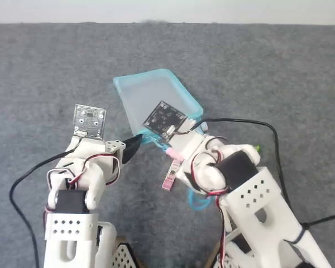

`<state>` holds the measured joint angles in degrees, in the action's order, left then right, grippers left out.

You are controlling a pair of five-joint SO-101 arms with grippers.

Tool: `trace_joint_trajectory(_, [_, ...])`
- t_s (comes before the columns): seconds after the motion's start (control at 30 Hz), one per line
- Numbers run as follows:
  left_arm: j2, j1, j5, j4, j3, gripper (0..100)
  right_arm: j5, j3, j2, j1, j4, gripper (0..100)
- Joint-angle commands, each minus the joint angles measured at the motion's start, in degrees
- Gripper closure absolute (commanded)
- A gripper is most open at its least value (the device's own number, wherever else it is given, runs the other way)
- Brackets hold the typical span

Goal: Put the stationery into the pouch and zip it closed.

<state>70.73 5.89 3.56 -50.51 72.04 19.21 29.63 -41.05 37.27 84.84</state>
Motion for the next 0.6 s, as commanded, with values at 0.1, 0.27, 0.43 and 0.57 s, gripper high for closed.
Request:
trace_joint_trajectory(0.1, [-0.6, 1.6, 0.3, 2.9, 0.0, 67, 1.9, -2.6, -3.4, -6.9, 1.1, 99.1])
trace_joint_trajectory(0.27, [-0.6, 1.6, 0.3, 3.3, 0.7, 67, 4.7, -2.7, -3.4, -9.6, 2.2, 99.1])
trace_joint_trajectory(0.43, [-0.6, 1.7, 0.3, 3.3, 0.7, 67, 4.7, -3.3, -3.4, -13.7, 2.2, 99.1])
trace_joint_trajectory(0.57, [-0.6, 0.8, 0.3, 3.3, 0.7, 67, 4.0, -6.6, -3.4, -8.7, 4.3, 99.1])
